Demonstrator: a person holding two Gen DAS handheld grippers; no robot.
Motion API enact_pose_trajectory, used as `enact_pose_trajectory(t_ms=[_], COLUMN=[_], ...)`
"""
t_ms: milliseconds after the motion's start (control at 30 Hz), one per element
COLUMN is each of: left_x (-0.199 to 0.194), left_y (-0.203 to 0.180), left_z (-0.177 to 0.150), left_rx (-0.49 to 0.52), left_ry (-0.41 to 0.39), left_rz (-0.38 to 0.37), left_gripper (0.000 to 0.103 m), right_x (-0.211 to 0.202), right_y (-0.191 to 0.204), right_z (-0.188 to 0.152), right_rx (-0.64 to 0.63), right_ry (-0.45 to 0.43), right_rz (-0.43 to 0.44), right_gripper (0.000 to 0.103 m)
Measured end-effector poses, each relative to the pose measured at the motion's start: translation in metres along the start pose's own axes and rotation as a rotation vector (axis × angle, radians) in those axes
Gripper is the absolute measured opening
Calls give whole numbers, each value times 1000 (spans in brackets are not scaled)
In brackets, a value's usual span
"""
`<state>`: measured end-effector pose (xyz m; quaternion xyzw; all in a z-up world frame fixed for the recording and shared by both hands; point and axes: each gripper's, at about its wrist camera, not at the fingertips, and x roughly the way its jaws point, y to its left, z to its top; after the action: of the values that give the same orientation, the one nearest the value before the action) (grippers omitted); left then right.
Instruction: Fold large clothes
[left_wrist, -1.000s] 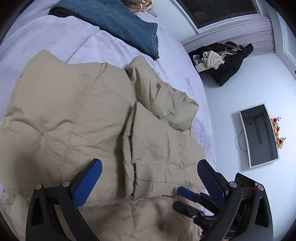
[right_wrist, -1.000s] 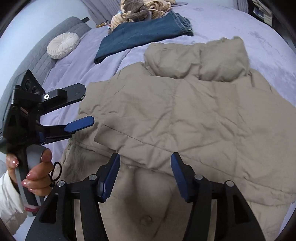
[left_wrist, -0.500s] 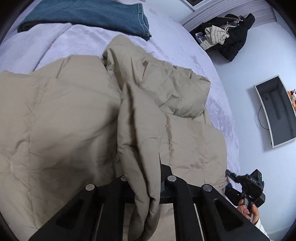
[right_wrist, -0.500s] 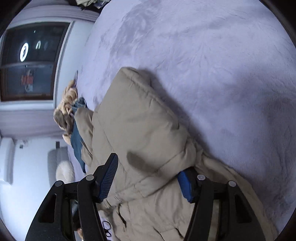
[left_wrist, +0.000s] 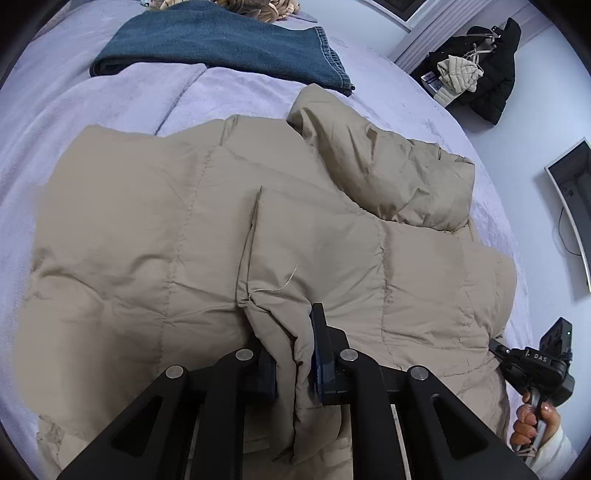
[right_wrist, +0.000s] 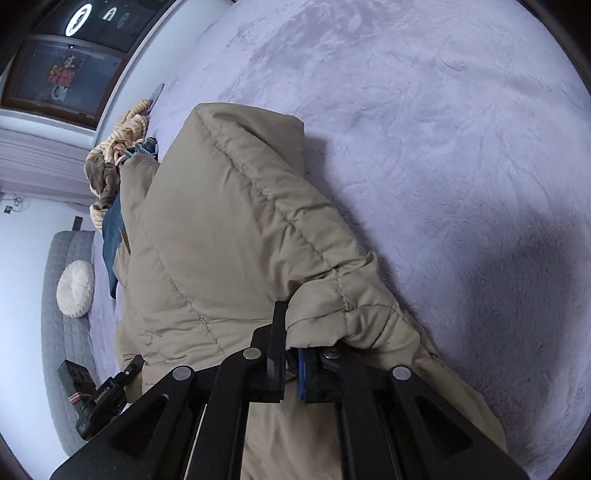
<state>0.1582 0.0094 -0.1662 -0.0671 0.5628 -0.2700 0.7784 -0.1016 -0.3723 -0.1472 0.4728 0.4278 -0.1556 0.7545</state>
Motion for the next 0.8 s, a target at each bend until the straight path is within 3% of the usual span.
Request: enact_pose_trajectory(t_ms=[33,100,167,200,300,400,500,600,633,667,800], left_x=[-4,-16,-30,-36,-52,-59,-45,-21,-13,-6,18], left_y=[-1,0,5,7,8,-11,-34,-43,-42,-43,-40], left_z=[1,2,3,5,12,18,24,25,25,24,23], left_rx=[8,25,24,18,7,81,143,169,173,177,182], left_ry=[-13,-54,-93,-98,-125,-151,-122,-86,-75,-67,-48], left_rz=[38,130,194,198,174,140,104,128,146,164,180], left_gripper=[29,59,61,60,60,60,60,60,60,60,60], right_x=[-3,-15,-32,-42,-77,-80,-51,-19,-12,-7,6], right_y=[3,6,16,19,30,22,-2,-15,-12,-6,12], right_z=[0,-4,-9,-11,-11,15,52,75,80,84,94], right_rx=[-15,-54,-119,-155,-246,-161,47,217,238,226,83], right_ry=[10,43,49,30,-107,-170,-126,-74,-62,-52,-43], right_rz=[-10,-45,-70,-76,-104,-78,53,198,247,255,71], right_gripper=[7,19,43,49,51,58,58,57,40,18,10])
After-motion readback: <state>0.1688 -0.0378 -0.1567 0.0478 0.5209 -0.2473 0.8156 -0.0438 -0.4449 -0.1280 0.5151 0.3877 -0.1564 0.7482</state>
